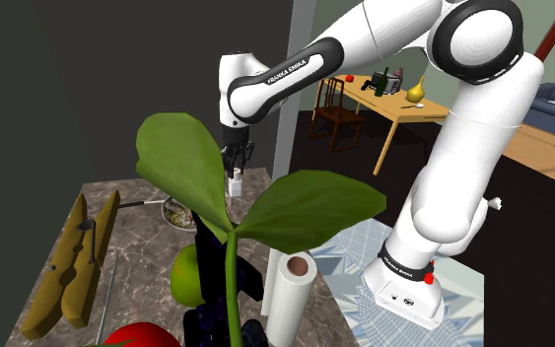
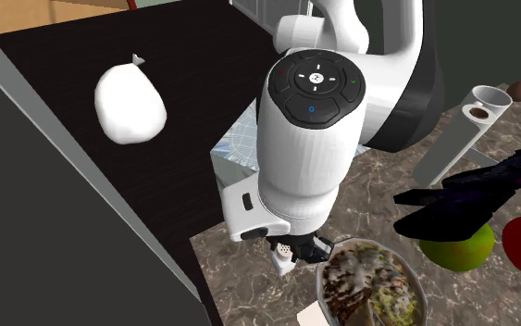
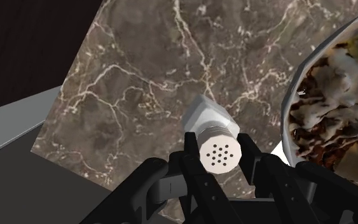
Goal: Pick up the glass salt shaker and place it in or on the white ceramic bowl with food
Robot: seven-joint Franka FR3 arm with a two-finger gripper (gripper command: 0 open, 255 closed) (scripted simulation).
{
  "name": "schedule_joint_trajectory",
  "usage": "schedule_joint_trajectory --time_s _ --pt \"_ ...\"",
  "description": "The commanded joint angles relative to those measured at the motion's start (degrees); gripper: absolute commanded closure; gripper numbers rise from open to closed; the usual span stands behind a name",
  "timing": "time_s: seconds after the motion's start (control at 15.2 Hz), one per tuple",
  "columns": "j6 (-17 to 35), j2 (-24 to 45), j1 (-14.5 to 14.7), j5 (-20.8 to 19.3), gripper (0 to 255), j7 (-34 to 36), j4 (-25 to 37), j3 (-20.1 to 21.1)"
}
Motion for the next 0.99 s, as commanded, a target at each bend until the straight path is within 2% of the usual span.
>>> schedule_joint_trajectory --time_s 0.0,0.4,0.92 --pt "0.00 0.01 0.00 0.00 255 0.00 -0.01 0.00" --pt "0.01 0.01 0.00 0.00 255 0.00 -0.01 0.00" --pt "-5.94 -2.78 -0.06 0.39 255 -0.23 3.17 -0.02"
